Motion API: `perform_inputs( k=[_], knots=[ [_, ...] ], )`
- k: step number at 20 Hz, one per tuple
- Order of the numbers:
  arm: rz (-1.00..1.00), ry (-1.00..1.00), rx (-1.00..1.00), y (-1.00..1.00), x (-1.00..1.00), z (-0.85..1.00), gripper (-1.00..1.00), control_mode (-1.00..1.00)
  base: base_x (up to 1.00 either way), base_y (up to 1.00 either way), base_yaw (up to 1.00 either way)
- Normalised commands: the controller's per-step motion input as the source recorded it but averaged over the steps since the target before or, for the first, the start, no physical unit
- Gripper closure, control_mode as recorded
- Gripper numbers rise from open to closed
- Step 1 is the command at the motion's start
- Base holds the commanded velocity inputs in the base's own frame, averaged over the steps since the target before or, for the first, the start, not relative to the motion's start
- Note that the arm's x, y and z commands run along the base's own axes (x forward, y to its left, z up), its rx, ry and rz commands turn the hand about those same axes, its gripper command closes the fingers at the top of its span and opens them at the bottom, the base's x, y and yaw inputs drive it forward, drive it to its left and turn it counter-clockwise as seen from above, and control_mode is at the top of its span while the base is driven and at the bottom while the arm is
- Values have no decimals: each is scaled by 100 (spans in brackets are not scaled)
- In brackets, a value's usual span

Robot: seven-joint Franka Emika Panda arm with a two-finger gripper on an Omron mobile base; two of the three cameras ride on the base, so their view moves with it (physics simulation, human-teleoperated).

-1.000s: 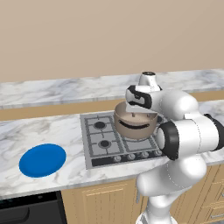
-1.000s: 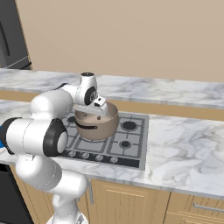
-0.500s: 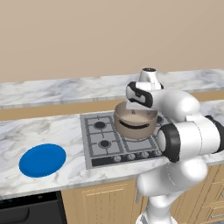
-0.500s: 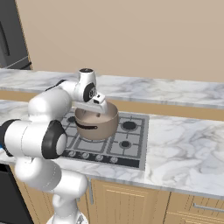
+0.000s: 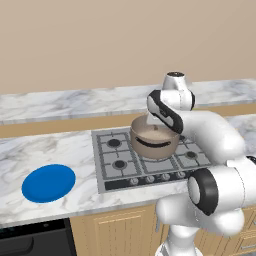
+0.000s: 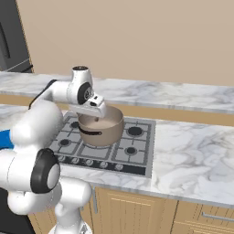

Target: Retrieve the frozen meat and place it in the pot on a burner. Then turn the burner on.

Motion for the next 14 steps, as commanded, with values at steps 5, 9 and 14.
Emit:
perform_inputs(
  k=[5, 9, 14],
  knots=[
    [1, -4, -4, 0, -100, 1, -100, -100, 0, 0, 0],
    [1, -2, -1, 3, -48, -2, -100, -100, 0, 0, 0],
    [0, 0, 0, 0, -10, -28, -100, -100, 0, 0, 0]
  ],
)
